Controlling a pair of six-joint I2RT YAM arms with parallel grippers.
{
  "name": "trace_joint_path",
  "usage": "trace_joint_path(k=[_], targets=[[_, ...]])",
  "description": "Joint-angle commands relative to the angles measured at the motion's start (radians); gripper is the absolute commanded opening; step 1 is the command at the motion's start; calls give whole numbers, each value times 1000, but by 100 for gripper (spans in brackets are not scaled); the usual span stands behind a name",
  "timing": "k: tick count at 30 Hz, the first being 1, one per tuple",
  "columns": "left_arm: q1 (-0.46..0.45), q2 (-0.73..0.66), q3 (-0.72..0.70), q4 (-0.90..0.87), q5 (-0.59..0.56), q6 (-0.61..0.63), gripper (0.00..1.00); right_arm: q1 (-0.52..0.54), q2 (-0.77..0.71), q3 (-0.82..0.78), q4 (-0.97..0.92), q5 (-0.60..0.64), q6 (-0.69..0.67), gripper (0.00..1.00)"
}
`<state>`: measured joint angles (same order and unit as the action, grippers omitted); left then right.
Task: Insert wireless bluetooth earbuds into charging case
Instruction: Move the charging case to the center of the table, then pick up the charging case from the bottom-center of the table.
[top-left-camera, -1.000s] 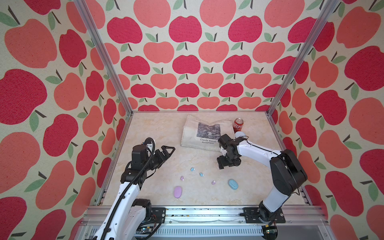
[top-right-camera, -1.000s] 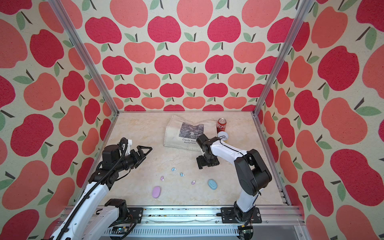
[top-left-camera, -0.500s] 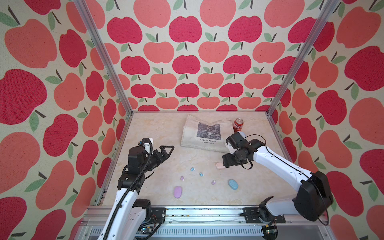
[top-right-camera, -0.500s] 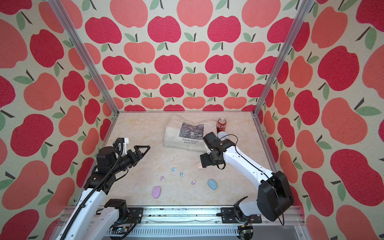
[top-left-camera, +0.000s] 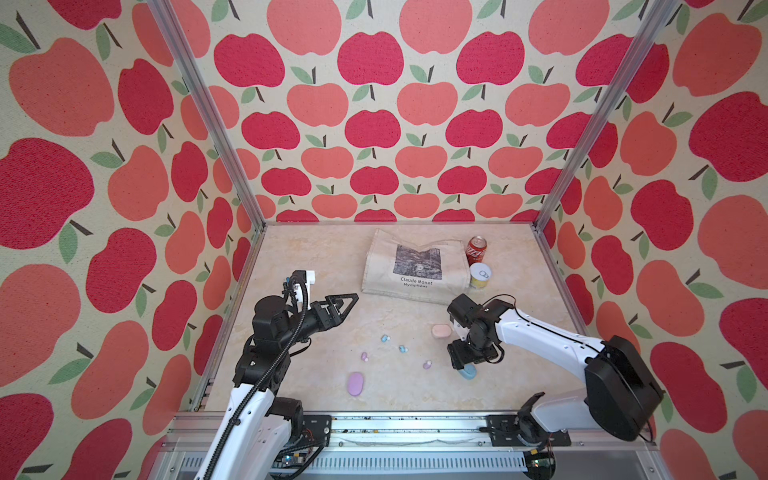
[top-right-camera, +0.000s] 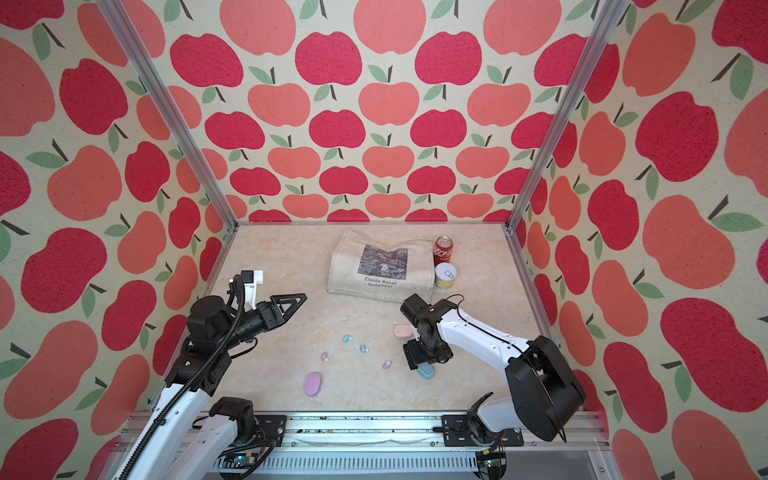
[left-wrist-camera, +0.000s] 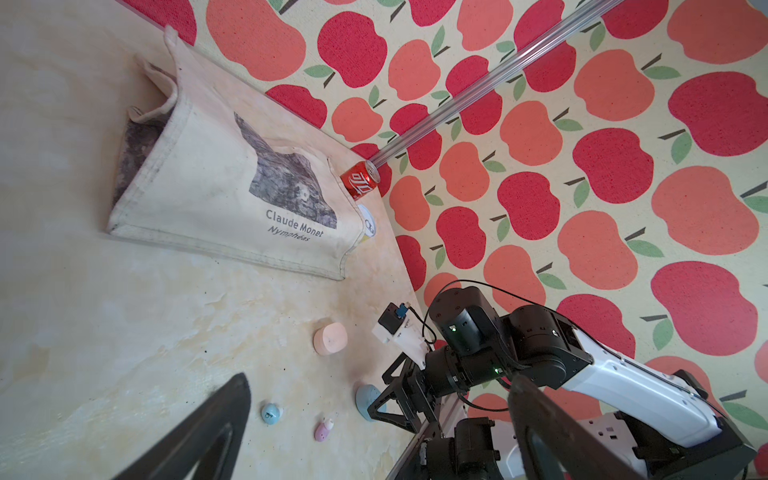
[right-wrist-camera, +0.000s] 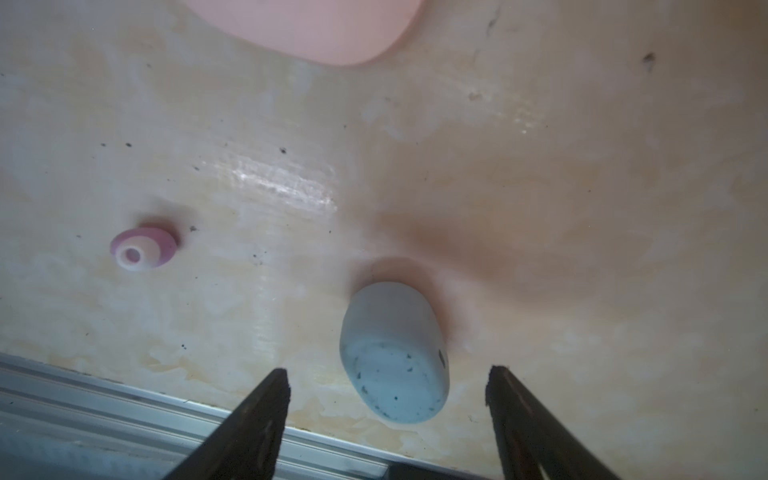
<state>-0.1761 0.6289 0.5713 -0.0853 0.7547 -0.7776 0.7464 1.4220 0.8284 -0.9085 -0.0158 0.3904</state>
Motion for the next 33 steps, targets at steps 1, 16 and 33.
trace_joint_path(k=[1, 16, 33], targets=[[-27, -2, 42, -26, -19, 46, 99, 13, 29, -27, 12, 13, 1, 75], [-49, 12, 73, -87, -51, 72, 98, 34, 30, -48, 45, -7, 37, 34], [-212, 36, 16, 185, -139, 143, 95, -37, -296, 179, 262, -325, 325, 26]])
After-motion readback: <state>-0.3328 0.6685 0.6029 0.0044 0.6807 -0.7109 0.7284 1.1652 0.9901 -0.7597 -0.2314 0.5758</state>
